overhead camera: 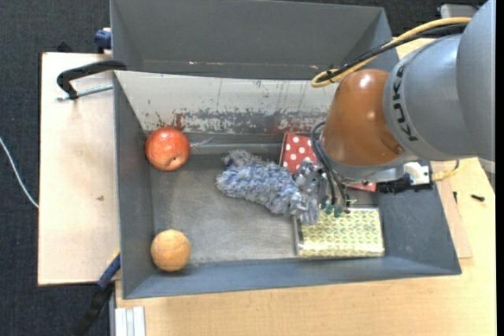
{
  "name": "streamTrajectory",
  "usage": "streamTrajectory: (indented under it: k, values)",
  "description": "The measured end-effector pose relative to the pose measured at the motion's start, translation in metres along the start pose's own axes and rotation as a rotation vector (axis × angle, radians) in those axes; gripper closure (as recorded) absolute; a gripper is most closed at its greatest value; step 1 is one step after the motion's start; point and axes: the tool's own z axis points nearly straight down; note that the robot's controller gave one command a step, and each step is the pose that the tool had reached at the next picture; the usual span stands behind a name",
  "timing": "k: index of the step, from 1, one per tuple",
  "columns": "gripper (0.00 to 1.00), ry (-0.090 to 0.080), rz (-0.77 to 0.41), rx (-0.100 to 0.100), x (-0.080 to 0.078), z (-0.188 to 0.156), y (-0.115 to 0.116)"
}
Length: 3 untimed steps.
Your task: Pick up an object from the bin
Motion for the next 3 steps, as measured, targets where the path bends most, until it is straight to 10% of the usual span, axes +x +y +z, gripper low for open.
streamTrajectory:
  k: [3]
  values:
    - [1.00,0.011,0.016,0.003,0.003,-0.023,0.000]
